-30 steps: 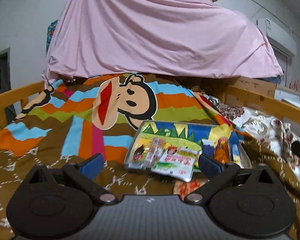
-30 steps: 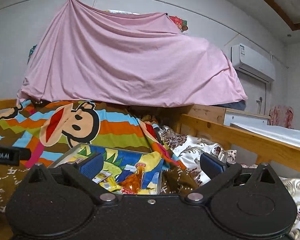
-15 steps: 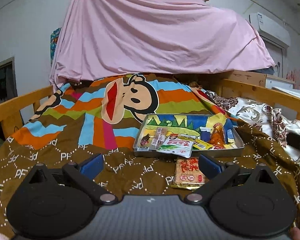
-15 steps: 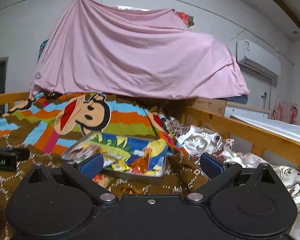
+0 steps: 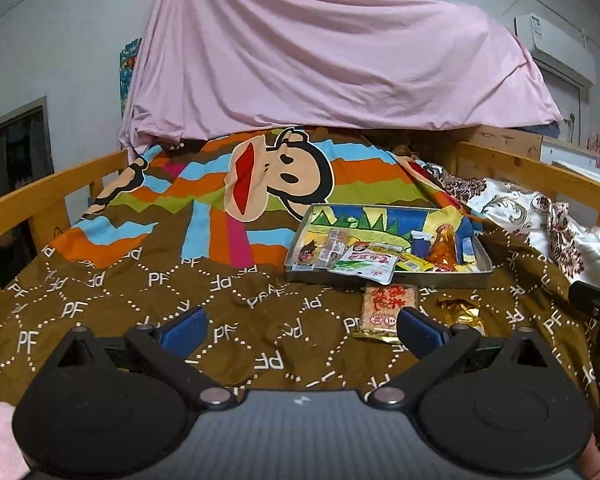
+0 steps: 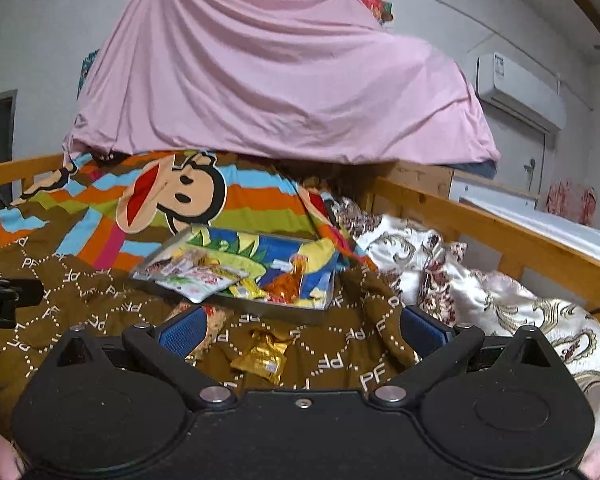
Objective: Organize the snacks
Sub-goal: 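Lift both tools back from the tray toward the rice cracker and gold pouch, then grasp the rice-cracker packet with the left gripper while the right grasps the gold foil pouch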
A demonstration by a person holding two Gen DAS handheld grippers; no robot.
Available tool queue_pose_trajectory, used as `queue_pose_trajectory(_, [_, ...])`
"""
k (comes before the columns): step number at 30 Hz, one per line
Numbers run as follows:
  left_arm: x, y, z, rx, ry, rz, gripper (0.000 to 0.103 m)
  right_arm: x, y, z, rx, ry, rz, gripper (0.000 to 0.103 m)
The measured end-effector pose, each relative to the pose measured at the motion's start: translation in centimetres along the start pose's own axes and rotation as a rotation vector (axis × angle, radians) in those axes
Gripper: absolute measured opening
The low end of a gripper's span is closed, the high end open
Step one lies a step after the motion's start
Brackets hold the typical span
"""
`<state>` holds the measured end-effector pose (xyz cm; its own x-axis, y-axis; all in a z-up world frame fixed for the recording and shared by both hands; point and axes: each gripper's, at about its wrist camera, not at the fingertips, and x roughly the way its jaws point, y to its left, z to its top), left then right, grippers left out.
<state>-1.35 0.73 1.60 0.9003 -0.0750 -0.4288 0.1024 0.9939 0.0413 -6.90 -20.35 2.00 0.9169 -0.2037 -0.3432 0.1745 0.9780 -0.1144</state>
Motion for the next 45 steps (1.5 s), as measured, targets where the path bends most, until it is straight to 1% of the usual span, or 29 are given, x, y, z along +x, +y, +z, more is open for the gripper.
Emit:
queue_pose_trajectory(5, [0.1,-0.2,-0.3,0.018,0.029,0.024,0.102,0.5,0.0,-0.2,0.011,0.056,0.0,0.102])
queue_pose_trajectory(11, [0.6,-0.5,-0.3,0.035,0.064,0.039,0.102,1.1,0.0,-0.4,0.013,0.092,0.003,0.102])
queue_pose_trajectory(17, [1.0,-0.4,-0.3,0.037,0.091,0.031,0.103,1.8,0.1,-0.4,0.009,0.126,-0.001,0.102])
queue_pose_trajectory(20, [1.6,-0.4,-0.1,0.042,0.123,0.015,0.102,2.2,0.1,-0.4,0.003,0.145,0.002,0.102])
queue_pose_trajectory(26, [3.9,-0.5,0.8,0.046,0.203,-0.041,0.102,3.6,0.3,-0.4,0.001,0.212,0.034,0.102])
queue_pose_trajectory(33, [7.7,-0.3,1.8,0.044,0.272,-0.078,0.102,5.4,0.1,-0.3,0.025,0.263,0.075,0.102])
queue_pose_trajectory(38, [10.1,-0.3,2.2,0.049,0.286,-0.082,0.103,7.2,-0.4,0.0,0.038,0.291,0.078,0.102])
queue_pose_trajectory(42, [11.8,-1.0,2.3,0.099,0.288,-0.087,0.102,9.5,-0.5,0.1,0.005,0.305,0.063,0.102])
queue_pose_trajectory(45, [13.2,-1.9,2.4,0.148,0.282,-0.11,0.102,11.5,-0.4,0.1,-0.037,0.308,0.046,0.102])
